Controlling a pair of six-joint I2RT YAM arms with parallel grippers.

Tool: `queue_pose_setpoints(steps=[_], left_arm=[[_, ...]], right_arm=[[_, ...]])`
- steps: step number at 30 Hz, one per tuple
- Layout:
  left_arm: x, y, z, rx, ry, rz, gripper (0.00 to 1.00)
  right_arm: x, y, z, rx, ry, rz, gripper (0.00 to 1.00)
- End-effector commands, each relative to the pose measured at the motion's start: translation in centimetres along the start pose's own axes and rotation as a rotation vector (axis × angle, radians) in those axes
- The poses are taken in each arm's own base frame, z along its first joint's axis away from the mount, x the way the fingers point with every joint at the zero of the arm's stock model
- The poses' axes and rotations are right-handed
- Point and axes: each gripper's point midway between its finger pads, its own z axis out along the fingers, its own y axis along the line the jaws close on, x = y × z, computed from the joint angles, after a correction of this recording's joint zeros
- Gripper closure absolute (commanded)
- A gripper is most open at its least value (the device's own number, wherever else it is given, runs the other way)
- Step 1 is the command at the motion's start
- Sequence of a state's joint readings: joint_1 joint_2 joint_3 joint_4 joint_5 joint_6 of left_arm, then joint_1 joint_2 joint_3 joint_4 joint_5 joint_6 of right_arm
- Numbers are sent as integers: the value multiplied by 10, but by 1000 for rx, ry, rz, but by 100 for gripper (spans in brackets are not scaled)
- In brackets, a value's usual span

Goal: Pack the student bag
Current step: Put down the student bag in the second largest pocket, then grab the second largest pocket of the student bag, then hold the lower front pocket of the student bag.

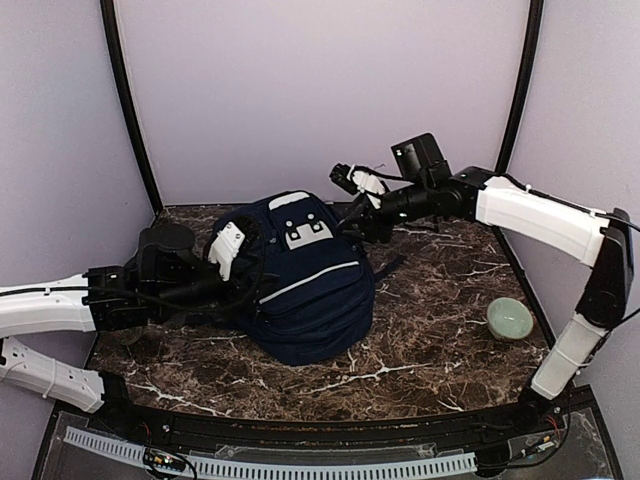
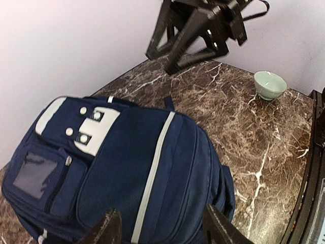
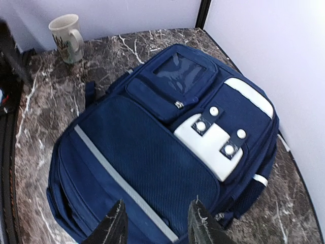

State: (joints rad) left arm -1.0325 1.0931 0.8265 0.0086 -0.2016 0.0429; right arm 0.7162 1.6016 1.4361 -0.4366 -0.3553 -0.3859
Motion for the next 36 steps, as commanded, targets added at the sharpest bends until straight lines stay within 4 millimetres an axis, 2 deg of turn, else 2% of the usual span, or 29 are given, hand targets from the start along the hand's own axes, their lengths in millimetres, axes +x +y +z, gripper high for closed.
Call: queue_pose_setpoints(steps=[1, 3, 7, 10, 16, 19, 22, 27, 32, 36], left_arm=[[72, 11, -18, -80, 165, -124, 44], [84, 17, -26, -107, 167, -138, 45], [100, 25, -32, -152, 174, -132, 46], [116, 20, -28, -133, 200, -122, 49], [143, 17, -12, -128, 271, -92, 46], [156, 22, -1, -126, 346, -120, 48], [160, 25, 7, -139, 363, -116, 47], [172, 33, 19, -149, 392, -134, 49], [170, 38, 27, -154, 384, -130, 51], [175, 41, 34, -155, 398, -119, 58]], right_arm=[[-26, 29, 37, -231, -29, 95, 61], [-26, 37, 58, -265, -2, 105, 63], [-8, 48, 95, -331, 73, 150, 69], [7, 48, 115, -349, 108, 196, 71], [50, 44, 150, -333, 221, 251, 73], [65, 39, 162, -332, 263, 310, 74], [84, 37, 172, -343, 295, 365, 74], [109, 35, 186, -343, 359, 369, 74], [110, 42, 186, -388, 354, 396, 74], [114, 45, 187, -403, 359, 406, 74]])
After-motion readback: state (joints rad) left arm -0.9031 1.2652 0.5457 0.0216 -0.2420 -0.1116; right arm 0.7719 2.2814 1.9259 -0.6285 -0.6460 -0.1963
